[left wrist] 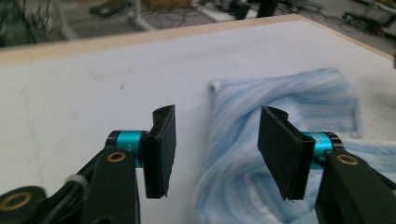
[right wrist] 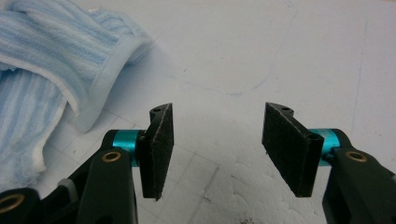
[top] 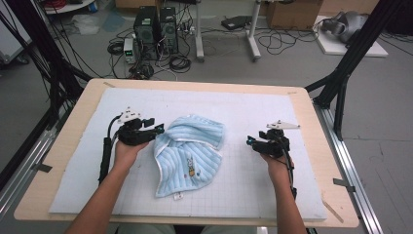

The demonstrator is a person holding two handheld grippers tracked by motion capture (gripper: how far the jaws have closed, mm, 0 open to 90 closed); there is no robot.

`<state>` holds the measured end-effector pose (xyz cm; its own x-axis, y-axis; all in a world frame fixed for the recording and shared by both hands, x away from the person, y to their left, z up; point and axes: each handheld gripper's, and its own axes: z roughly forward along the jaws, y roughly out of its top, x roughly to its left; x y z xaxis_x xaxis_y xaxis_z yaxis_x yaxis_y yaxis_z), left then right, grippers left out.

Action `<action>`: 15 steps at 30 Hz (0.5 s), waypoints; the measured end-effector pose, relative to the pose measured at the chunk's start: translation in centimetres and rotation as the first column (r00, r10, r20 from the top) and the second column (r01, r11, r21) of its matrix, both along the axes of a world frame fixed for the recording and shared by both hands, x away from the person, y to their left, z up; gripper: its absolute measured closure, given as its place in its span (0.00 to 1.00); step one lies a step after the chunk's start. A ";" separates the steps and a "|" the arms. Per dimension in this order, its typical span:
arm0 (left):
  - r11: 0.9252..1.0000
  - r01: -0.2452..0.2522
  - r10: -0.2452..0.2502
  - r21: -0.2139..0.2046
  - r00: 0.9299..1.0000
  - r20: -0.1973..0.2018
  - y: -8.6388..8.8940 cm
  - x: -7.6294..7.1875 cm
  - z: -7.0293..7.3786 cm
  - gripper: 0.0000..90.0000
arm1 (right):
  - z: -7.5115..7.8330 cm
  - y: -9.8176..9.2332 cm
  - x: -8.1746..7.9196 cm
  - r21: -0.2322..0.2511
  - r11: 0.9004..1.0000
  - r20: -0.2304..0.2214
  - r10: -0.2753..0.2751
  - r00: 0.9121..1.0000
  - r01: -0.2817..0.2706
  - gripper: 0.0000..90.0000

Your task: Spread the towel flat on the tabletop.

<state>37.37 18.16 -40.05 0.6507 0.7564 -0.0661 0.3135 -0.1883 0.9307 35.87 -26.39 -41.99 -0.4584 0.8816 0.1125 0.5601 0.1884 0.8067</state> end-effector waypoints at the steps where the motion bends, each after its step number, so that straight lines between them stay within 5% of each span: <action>1: 0.999 0.043 -0.044 0.017 0.999 0.018 -0.5 0.0 0.4 0.52 | 0.0 0.1 0.0 -0.001 1.000 0.004 0.006 1.000 -0.006 0.48; 4: 0.991 0.134 -0.134 0.003 0.991 0.022 -2.1 0.2 0.9 0.52 | 0.0 0.1 -0.1 0.000 1.000 0.004 0.008 1.000 -0.008 0.48; 7: 0.984 0.174 -0.173 0.033 0.985 -0.025 -3.7 0.8 0.6 0.50 | 0.1 0.3 -0.1 0.007 1.000 0.006 0.009 1.000 -0.009 0.47; 12: 0.982 0.160 -0.147 0.097 0.981 -0.130 -5.5 2.1 -0.9 0.35 | 0.2 0.2 -0.2 0.020 1.000 0.010 0.007 1.000 -0.008 0.47; 15: 0.977 0.140 -0.113 0.161 0.980 -0.166 -6.1 2.6 -2.0 0.35 | 0.3 0.2 -0.3 0.026 1.000 0.008 0.009 1.000 -0.009 0.47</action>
